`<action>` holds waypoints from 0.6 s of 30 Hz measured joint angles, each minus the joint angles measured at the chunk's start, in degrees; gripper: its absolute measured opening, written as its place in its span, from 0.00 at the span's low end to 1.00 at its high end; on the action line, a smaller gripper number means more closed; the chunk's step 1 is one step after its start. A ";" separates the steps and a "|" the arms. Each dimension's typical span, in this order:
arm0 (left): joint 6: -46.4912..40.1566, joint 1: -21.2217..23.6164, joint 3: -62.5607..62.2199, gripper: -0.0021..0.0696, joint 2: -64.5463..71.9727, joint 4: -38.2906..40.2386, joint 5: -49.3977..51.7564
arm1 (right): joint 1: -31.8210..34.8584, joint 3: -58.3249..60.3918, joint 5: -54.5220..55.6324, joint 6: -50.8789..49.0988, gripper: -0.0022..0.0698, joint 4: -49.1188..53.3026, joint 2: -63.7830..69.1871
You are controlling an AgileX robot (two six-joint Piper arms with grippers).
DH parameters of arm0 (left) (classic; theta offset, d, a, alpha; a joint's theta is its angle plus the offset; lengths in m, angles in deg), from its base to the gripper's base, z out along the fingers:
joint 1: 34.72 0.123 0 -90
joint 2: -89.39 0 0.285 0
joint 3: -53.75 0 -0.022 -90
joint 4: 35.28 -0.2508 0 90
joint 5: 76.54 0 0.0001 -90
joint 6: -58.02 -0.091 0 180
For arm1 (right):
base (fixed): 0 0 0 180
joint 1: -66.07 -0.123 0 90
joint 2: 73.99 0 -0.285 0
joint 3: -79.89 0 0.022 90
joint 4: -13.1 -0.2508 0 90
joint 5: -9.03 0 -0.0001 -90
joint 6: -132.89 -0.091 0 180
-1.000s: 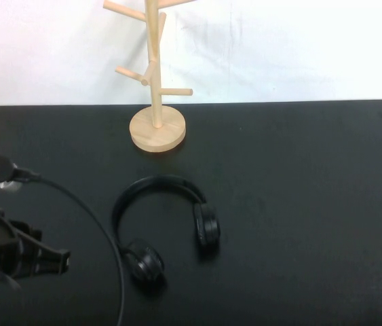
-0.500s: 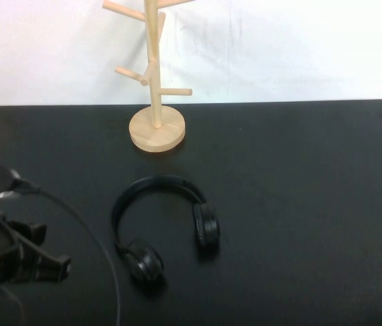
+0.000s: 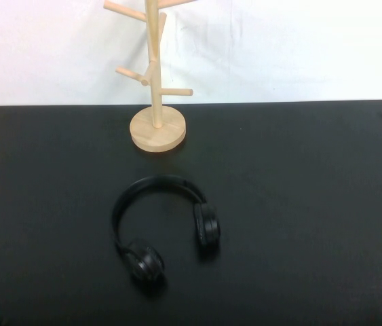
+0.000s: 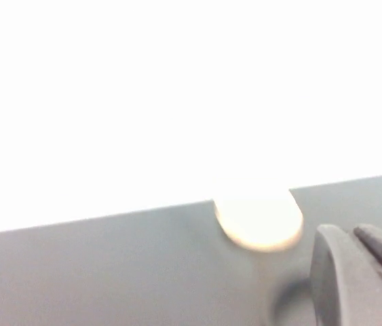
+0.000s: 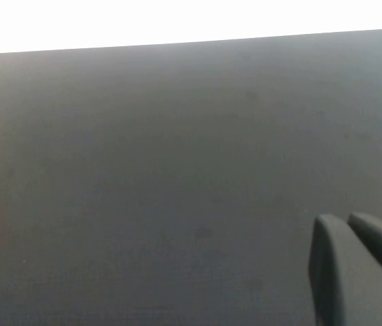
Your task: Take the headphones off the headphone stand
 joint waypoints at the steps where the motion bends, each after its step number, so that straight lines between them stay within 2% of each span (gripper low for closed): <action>1: -0.21 1.40 1.98 0.02 -2.84 0.23 -1.35 | 0.00 0.00 0.00 0.00 0.02 0.00 0.00; 4: -0.58 4.86 5.95 0.02 -10.30 1.96 -1.60 | 0.00 0.00 0.00 0.00 0.02 0.00 0.00; 7: -0.58 7.32 6.60 0.02 -15.90 3.81 3.45 | 0.00 0.00 0.00 0.00 0.02 0.00 0.00; 18: -0.58 7.94 6.60 0.02 -16.78 3.28 25.75 | 0.00 0.00 0.00 0.00 0.02 0.00 0.00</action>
